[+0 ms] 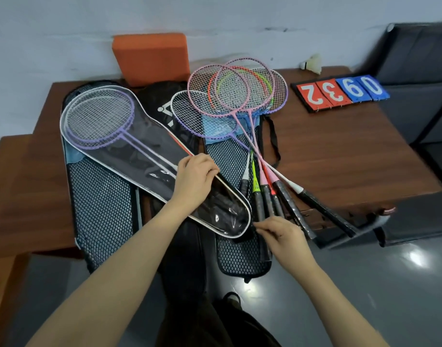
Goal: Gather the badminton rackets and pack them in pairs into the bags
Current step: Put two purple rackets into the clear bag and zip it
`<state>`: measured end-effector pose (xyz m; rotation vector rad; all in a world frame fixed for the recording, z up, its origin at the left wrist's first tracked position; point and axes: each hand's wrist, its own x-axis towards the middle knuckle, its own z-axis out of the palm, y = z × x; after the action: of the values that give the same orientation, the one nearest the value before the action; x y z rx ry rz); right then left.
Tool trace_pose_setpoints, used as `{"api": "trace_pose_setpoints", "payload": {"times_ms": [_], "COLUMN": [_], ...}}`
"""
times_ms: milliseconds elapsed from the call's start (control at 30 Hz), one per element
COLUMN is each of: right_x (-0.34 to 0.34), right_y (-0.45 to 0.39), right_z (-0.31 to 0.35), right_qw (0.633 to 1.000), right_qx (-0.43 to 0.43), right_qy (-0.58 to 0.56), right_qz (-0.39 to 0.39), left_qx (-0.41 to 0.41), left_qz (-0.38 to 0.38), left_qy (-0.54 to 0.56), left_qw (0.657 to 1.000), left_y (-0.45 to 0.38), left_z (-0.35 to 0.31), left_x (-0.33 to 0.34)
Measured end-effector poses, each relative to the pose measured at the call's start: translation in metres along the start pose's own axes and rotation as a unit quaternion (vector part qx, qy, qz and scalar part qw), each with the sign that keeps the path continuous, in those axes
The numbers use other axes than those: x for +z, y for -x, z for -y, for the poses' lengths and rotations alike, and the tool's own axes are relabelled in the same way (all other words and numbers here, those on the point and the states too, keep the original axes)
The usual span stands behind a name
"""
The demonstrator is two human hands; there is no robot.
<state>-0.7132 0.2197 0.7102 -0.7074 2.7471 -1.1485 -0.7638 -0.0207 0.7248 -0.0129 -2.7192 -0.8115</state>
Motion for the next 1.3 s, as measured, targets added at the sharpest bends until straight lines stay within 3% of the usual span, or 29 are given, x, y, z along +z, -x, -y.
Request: {"api": "trace_pose_setpoints", "payload": {"times_ms": [133, 233, 333, 400, 567, 767, 933, 1033, 1167, 1300], "right_x": [0.003, 0.005, 0.013, 0.021, 0.049, 0.072, 0.074, 0.074, 0.087, 0.106], "right_y": [-0.004, -0.014, -0.032, -0.05, -0.103, -0.158, -0.171, -0.156, -0.132, -0.128], "right_z": [-0.004, -0.002, 0.002, 0.008, 0.026, 0.048, 0.055, 0.062, 0.074, 0.082], "right_qw": [0.995, 0.996, 0.999, 0.999, 0.997, 0.994, 0.976, 0.977, 0.989, 0.993], "right_qx": [0.078, 0.063, 0.048, 0.044, 0.007, -0.013, -0.088, -0.113, -0.063, -0.006], "right_qy": [-0.066, -0.061, -0.026, -0.013, 0.052, 0.079, 0.116, 0.073, -0.039, 0.002], "right_qz": [0.016, 0.007, -0.005, 0.012, 0.057, 0.072, 0.16, 0.164, 0.131, 0.119], "left_qx": [-0.026, -0.029, -0.032, -0.093, -0.305, -0.379, -0.413, -0.416, -0.408, -0.413], "left_qz": [-0.018, -0.014, 0.044, 0.081, 0.068, 0.058, -0.006, -0.074, -0.158, -0.177], "left_qy": [-0.001, -0.014, -0.046, -0.061, -0.06, 0.006, 0.065, 0.141, 0.196, 0.147], "left_qw": [0.999, 0.999, 0.997, 0.99, 0.948, 0.924, 0.908, 0.895, 0.878, 0.881], "left_y": [0.003, 0.008, 0.022, 0.04, 0.082, 0.083, 0.078, 0.081, 0.091, 0.1], "left_z": [0.002, 0.005, 0.011, 0.018, 0.047, 0.071, 0.07, 0.064, 0.057, 0.064], "left_x": [0.005, 0.01, 0.016, 0.016, 0.003, -0.002, 0.001, -0.004, -0.013, -0.023]}}
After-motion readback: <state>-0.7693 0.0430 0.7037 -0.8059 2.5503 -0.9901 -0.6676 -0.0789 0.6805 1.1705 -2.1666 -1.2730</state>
